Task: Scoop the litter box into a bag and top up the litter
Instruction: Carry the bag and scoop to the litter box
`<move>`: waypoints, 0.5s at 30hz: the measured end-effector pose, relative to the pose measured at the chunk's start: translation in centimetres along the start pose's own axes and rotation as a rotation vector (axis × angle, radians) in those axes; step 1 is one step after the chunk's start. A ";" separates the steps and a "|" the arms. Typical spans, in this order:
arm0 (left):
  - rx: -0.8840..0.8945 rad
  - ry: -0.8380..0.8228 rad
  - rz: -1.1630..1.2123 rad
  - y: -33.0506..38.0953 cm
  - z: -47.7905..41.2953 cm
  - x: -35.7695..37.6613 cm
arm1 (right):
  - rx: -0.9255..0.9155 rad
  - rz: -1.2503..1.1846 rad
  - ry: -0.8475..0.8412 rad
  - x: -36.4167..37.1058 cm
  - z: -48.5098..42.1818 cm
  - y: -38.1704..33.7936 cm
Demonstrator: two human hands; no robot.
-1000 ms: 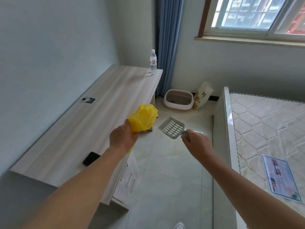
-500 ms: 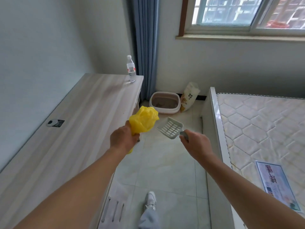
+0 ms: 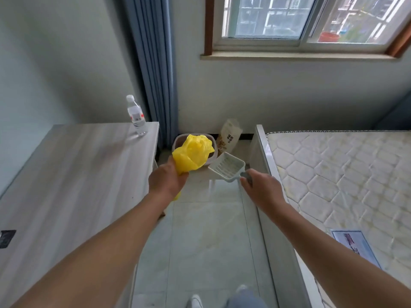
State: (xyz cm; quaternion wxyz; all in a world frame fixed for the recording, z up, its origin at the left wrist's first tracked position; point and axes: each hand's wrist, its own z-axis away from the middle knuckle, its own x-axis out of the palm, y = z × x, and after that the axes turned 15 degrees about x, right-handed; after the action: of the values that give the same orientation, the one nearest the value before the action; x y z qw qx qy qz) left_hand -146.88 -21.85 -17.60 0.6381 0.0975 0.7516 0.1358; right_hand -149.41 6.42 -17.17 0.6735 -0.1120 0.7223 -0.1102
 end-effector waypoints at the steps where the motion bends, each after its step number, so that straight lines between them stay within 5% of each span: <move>1: -0.003 -0.002 -0.002 -0.2 -1.2 0.3 | 0.000 0.006 -0.007 0.4 -1.3 -0.2; 15: -0.038 -0.084 -0.114 1.4 -20.6 6.3 | -0.188 0.090 -0.117 6.6 -24.7 2.8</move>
State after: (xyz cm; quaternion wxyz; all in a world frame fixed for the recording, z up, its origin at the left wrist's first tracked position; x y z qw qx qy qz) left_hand -168.25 -20.16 -19.94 0.6774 0.0481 0.7258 0.1092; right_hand -174.55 7.28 -22.61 0.7053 -0.1484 0.6932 -0.0045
